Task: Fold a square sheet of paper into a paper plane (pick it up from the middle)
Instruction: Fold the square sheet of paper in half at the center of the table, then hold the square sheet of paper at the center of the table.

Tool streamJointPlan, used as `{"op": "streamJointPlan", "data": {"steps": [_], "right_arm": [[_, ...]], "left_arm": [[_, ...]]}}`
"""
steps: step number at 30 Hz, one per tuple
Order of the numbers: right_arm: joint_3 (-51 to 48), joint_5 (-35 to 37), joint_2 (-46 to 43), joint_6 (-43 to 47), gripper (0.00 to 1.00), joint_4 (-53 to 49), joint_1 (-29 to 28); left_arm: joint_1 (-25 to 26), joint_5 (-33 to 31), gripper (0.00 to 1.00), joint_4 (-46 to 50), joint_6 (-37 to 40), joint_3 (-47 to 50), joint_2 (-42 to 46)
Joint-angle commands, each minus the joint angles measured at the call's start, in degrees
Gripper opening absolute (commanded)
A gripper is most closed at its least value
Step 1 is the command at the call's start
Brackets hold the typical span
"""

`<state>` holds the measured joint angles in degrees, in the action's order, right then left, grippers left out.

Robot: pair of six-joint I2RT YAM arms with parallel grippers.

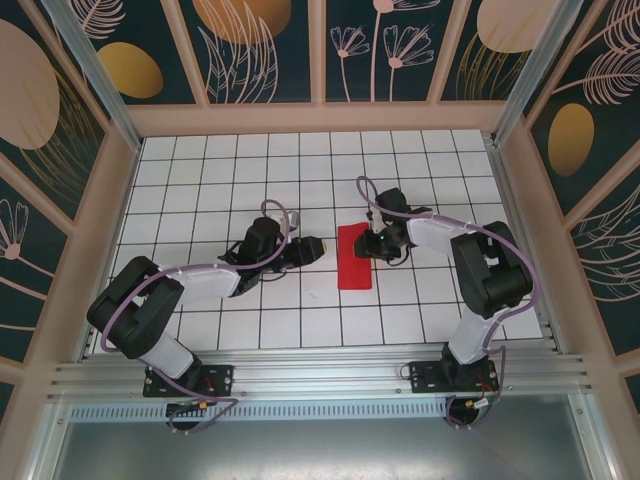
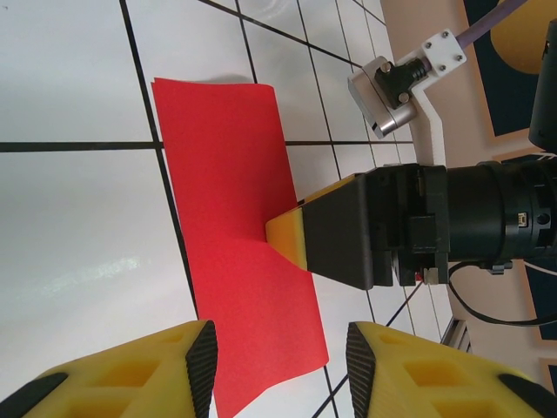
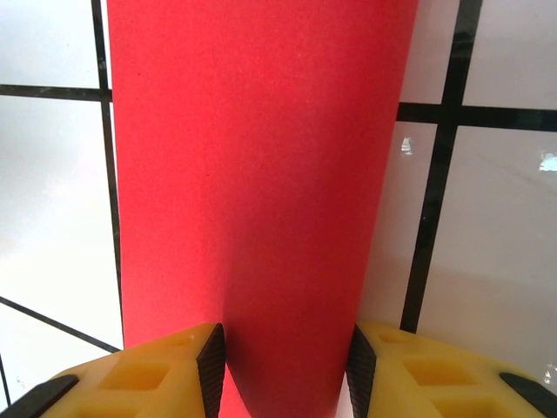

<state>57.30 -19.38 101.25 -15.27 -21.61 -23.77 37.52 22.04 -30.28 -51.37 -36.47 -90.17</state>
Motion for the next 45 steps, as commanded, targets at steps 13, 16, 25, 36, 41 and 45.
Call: {"op": "streamJointPlan", "data": {"steps": [13,16,25,36,41,45], "right_arm": [[2.41,0.54,2.21,4.62,0.44,-3.62,0.77],[2.62,0.99,2.38,4.58,0.44,-3.87,1.08],[1.99,0.66,3.27,3.88,0.44,-3.27,1.21],[1.07,1.56,3.78,3.40,0.44,-3.00,1.25],[1.15,1.51,3.89,3.30,0.44,-2.91,1.26],[1.07,1.42,3.87,3.14,0.44,-2.83,1.22]], "left_arm": [[0.32,1.70,0.45,-1.63,-0.23,-2.00,-1.24],[0.34,1.85,0.44,-1.62,-0.13,-2.13,-1.41],[0.41,1.73,0.40,-1.26,-0.44,-3.36,-2.58],[3.66,-4.87,0.10,12.09,0.40,-15.03,-11.89],[5.35,-7.80,0.00,19.82,1.30,-21.40,-16.51],[6.24,-9.12,0.00,24.12,2.27,-25.36,-19.70]]}}
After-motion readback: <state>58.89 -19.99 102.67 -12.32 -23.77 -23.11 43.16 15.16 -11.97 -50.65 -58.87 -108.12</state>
